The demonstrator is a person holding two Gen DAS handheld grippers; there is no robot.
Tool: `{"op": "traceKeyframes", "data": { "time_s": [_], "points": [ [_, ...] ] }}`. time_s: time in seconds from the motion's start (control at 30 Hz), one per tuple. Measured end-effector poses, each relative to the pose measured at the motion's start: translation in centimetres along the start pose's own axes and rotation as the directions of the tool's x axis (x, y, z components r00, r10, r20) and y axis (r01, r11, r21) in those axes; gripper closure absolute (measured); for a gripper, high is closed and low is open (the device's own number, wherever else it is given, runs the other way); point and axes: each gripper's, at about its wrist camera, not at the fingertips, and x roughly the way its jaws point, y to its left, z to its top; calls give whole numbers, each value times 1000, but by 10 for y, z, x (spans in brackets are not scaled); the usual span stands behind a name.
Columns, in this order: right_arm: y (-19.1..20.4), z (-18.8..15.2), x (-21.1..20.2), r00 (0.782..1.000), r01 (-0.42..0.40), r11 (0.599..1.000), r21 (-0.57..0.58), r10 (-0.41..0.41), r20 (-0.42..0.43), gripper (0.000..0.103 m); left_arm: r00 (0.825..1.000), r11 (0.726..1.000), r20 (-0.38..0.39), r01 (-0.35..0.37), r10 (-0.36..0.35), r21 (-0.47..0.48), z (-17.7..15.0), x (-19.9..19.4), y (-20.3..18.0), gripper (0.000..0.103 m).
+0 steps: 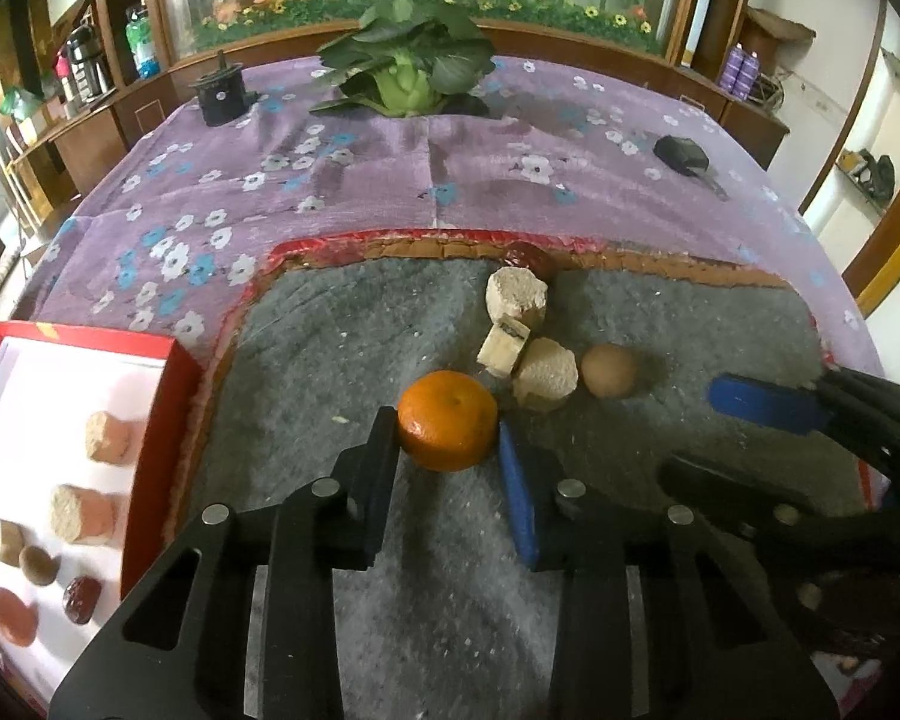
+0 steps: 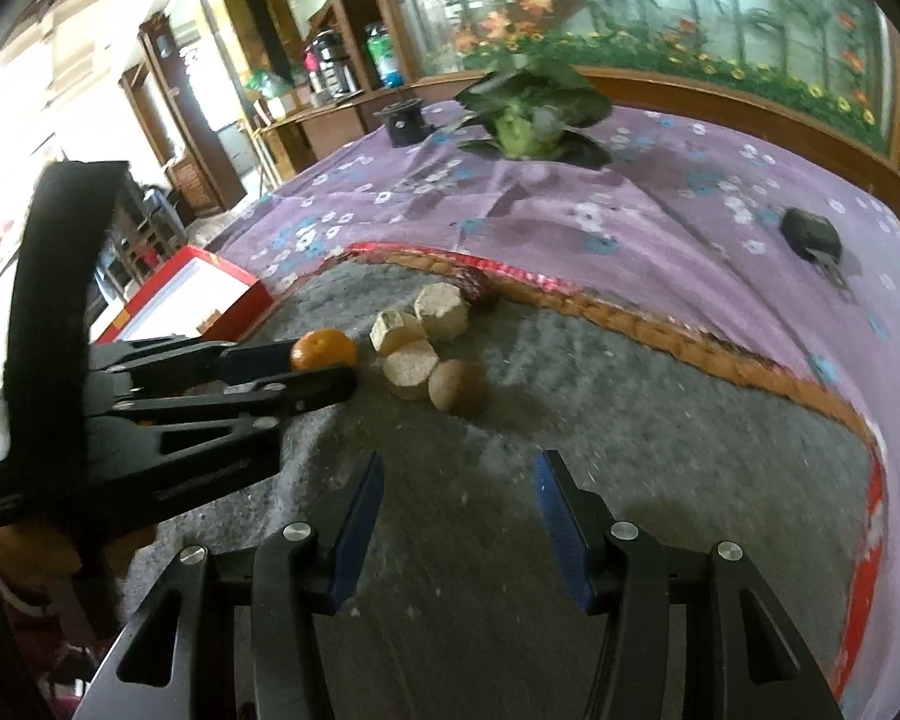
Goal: Organize fruits
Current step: 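Grasp the orange with the left gripper while the right grasps a brown round fruit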
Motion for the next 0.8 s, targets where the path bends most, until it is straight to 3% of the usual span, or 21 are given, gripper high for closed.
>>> {"op": "traceKeyframes", "data": {
  "time_s": [0.1,0.47,0.8],
  "points": [
    [3,8,11,1000,13,999,-38,-13,-3,52,1000,1000,1,2,-2,-15,-2,-5,5,72],
    [-6,23,36,999,14,998,-65,-16,-29,79,1000,999,23,-15,15,-33,-8,-19,12,72],
    [3,7,6,1000,8,1000,-1,-8,12,80,998,997,45,-48,50,-53,-16,-36,23,71]
  ]
}}
